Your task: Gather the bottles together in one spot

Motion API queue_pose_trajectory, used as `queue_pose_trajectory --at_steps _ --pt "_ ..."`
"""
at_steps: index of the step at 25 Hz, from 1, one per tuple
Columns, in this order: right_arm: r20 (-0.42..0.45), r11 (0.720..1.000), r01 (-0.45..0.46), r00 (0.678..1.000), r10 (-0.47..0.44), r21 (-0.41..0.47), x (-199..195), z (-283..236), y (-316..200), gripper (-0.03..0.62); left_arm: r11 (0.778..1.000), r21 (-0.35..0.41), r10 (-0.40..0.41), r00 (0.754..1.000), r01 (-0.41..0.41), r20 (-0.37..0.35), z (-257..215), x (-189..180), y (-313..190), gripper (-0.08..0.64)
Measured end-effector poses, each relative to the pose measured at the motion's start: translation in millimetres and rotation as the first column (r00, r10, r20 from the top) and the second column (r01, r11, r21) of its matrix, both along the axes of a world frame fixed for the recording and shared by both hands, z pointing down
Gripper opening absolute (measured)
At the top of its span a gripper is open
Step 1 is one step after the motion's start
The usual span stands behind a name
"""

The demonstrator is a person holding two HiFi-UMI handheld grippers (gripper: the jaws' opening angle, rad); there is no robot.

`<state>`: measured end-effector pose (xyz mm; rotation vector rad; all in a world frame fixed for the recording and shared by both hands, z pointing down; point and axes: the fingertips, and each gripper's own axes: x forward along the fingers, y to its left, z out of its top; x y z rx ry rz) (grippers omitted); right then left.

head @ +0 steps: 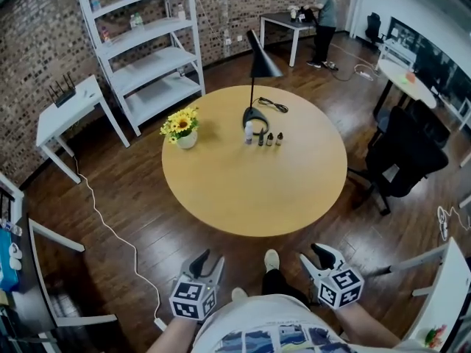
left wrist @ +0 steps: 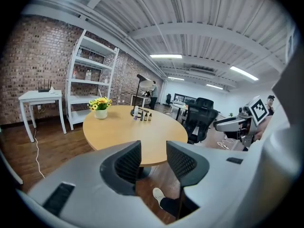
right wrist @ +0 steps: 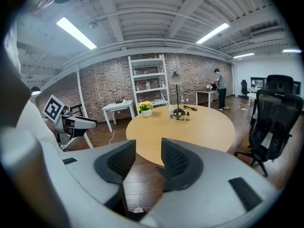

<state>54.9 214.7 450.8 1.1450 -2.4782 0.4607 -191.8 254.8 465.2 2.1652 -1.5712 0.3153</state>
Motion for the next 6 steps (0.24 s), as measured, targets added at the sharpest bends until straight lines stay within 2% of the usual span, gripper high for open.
queue_pose_trajectory --at_steps 6 --pt "0.013 0.999 0.028 1.000 -0.028 0.017 -10.3 -3.1 3.9 0.198 1.000 -0.009 -0.006 1.000 0.006 0.003 1.2 -5.8 11.3 0.147"
